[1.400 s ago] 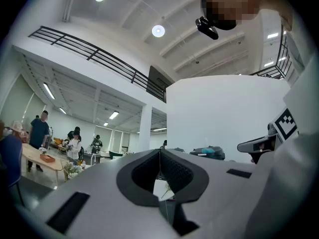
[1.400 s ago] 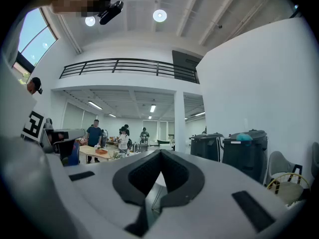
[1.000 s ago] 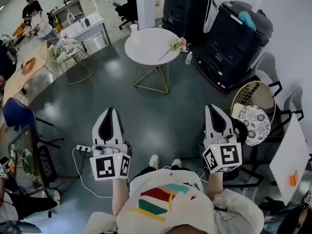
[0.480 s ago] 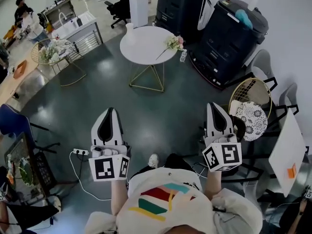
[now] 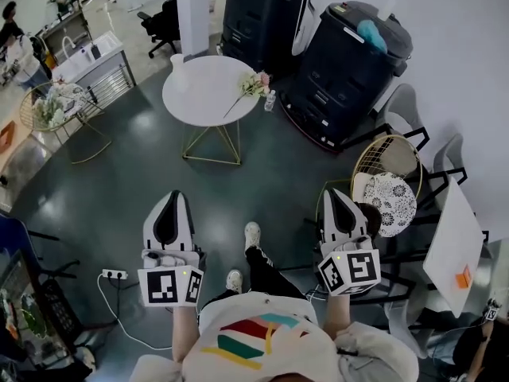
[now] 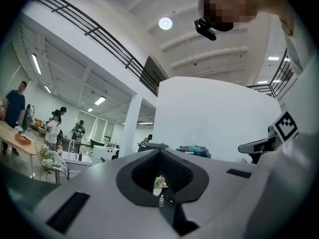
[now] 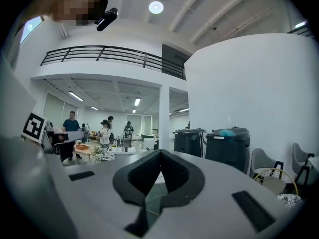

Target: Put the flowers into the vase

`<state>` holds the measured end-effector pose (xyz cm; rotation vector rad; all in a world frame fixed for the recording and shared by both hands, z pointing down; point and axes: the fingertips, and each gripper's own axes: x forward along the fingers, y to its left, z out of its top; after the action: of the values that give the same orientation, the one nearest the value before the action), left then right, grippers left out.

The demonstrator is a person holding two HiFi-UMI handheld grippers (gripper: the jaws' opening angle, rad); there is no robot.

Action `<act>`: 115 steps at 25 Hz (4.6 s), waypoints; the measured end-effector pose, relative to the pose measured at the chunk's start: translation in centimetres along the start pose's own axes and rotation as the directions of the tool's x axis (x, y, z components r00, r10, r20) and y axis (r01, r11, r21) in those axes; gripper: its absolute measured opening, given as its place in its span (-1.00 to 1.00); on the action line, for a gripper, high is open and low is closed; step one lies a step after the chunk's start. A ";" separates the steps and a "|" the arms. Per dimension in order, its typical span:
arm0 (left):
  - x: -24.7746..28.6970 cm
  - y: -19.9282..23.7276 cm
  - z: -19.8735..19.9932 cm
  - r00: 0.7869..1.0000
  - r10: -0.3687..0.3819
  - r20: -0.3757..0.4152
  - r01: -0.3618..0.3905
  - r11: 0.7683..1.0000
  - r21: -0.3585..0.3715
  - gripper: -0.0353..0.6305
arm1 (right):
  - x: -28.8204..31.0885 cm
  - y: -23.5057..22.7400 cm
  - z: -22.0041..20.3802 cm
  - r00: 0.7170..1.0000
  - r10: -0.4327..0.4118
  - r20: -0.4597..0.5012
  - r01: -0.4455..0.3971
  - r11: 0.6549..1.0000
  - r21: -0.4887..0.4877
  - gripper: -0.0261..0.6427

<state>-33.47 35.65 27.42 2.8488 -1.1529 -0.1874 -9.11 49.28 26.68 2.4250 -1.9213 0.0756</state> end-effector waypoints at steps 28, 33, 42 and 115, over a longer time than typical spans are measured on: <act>34.8 0.5 -3.7 0.997 -0.069 -0.040 0.074 0.986 0.152 -0.87 | 29.4 -15.1 -3.7 0.998 0.055 -0.039 -0.050 0.992 0.119 -0.89; 41.3 4.2 -5.3 0.997 -0.068 -0.048 0.073 0.989 0.125 -0.86 | 36.9 -15.7 -3.3 0.996 0.056 -0.076 -0.049 0.995 0.084 -0.89; 51.9 12.7 -3.6 0.996 -0.084 0.022 0.084 0.996 0.007 -0.87 | 51.3 -12.9 2.0 0.996 0.084 -0.039 -0.085 0.996 -0.018 -0.89; 64.1 2.1 -46.8 0.301 -0.168 -0.939 0.227 0.969 -0.100 -0.06 | 58.8 -31.0 -12.5 0.923 0.117 -0.367 -0.069 0.988 0.140 -0.89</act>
<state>17.15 -9.91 68.31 2.2995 -0.4780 1.3668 34.41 0.14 42.90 2.1808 -1.8976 0.6325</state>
